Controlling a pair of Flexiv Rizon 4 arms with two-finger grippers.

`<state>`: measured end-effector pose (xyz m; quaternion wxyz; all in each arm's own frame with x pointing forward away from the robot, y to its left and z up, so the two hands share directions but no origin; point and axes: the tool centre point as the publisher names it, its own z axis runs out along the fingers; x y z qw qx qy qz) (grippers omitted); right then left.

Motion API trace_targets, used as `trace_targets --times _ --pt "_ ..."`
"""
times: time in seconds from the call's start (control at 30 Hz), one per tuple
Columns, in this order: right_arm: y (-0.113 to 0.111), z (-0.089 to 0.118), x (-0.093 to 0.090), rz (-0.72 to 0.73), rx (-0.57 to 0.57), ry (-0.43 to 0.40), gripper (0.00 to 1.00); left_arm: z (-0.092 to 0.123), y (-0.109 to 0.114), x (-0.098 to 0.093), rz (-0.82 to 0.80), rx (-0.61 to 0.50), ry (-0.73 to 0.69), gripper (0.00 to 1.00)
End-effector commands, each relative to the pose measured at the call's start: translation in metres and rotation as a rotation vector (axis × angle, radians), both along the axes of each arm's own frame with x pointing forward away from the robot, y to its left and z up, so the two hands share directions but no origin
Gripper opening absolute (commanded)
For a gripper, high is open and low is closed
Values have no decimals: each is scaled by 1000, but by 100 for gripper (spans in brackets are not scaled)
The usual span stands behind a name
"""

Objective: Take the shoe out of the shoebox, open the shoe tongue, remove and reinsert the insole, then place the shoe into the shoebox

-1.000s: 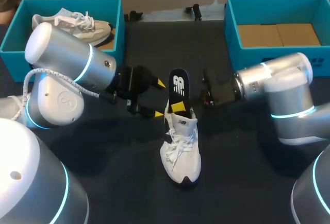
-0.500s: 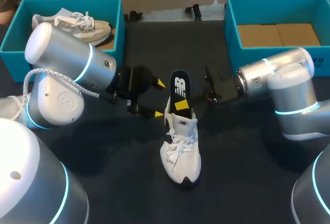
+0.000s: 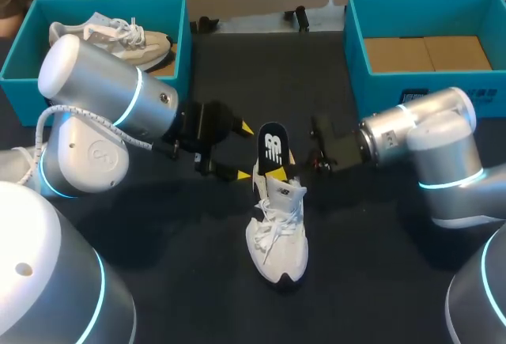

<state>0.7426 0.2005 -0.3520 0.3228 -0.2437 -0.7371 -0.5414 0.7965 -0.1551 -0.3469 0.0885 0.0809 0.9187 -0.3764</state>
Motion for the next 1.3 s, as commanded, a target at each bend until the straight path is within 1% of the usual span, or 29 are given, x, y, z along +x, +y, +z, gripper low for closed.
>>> trace_targets --times 0.03,0.13,0.27,0.47,0.6,0.63,0.7,0.73,0.87,1.0,1.17,1.3 --pt "1 8 -1 -2 -20 -19 21 0 -1 -1 1 3 -2 100" --pt "1 15 4 7 -29 -39 26 0 -1 -1 1 3 -2 100" --pt "1 24 11 23 -35 -51 29 0 -1 -1 1 3 -2 100" --pt "-3 28 18 37 -45 -56 30 0 -1 -1 1 3 -2 100" --pt "-4 25 22 44 -44 -50 28 0 -1 -1 1 3 -2 100" --pt "-4 23 23 47 -43 -45 27 0 -1 -1 1 3 -2 100" --pt "-3 21 23 54 -40 -36 22 0 -1 -1 1 3 -2 100" --pt "-2 19 23 59 -40 -26 0 0 -1 -1 1 3 -2 100" --pt "-1 12 20 63 -41 -1 0 0 -1 -1 1 3 -2 100" --pt "0 7 13 61 -45 35 0 0 -1 -1 1 3 -2 100" --pt "3 6 3 63 -51 70 0 0 -1 -1 1 3 -2 100" --pt "3 5 -1 53 -48 74 0 0 -1 -1 1 3 -2 100"
